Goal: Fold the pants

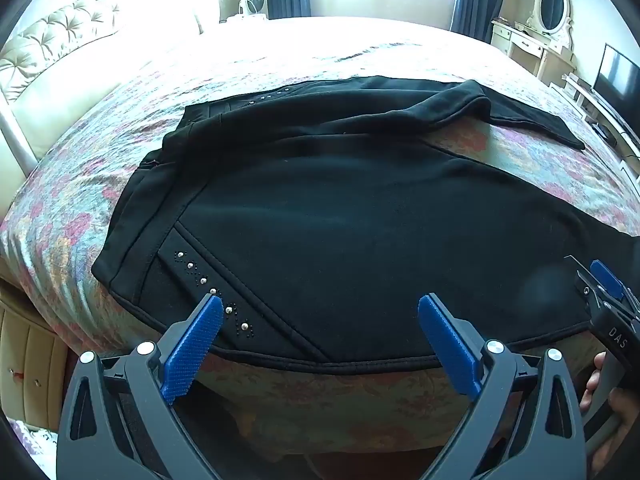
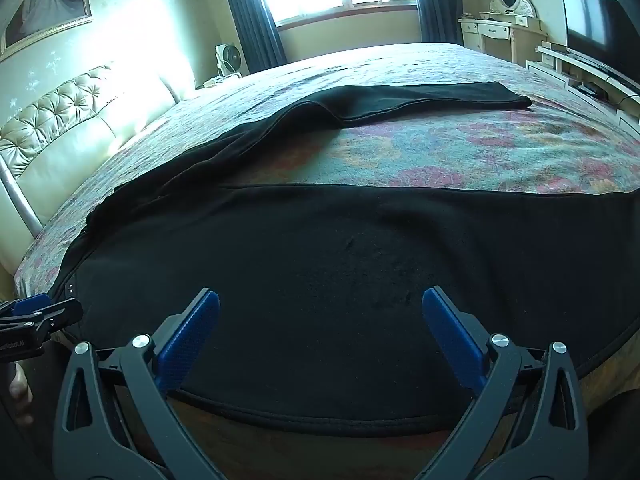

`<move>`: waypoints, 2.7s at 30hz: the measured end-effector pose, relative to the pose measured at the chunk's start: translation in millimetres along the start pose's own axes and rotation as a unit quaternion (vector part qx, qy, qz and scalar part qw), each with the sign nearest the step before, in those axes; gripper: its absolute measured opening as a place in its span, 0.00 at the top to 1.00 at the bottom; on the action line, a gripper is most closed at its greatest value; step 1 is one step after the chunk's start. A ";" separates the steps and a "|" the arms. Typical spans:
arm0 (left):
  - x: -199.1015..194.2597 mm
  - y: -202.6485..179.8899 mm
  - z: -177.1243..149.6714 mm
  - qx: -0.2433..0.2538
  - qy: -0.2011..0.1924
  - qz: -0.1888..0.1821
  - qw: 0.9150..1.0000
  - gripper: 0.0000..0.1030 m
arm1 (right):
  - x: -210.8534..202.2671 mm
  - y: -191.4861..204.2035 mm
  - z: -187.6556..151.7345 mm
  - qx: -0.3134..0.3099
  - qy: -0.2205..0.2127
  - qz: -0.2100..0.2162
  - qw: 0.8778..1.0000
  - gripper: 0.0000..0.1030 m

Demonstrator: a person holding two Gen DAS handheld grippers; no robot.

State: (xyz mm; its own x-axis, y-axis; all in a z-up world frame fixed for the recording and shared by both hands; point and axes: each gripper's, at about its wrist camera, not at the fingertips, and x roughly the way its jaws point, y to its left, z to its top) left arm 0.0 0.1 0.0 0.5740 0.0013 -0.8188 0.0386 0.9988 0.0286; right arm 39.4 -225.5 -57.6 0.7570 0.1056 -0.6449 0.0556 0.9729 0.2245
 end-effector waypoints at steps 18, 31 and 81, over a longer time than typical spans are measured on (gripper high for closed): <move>1.7 0.5 -2.8 -0.004 -0.001 -0.002 1.000 0.06 | 3.1 -0.9 -2.2 0.003 0.010 -0.001 1.000 0.02; 3.6 1.1 -2.2 -0.006 -0.002 0.006 1.000 0.06 | 8.6 -0.7 -3.2 0.003 0.016 0.000 1.000 0.02; 205.4 278.2 212.1 -0.264 0.055 -0.302 0.914 0.06 | 66.6 66.7 26.4 -0.033 0.086 0.081 0.992 0.02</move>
State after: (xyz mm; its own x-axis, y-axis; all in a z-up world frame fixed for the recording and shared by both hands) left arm 302.1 268.0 -38.6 0.4909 -0.5823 -0.6480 -0.0961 0.7031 -0.7046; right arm 110.7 -159.0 -66.3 0.6298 0.2892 -0.7209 -0.1041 0.9512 0.2906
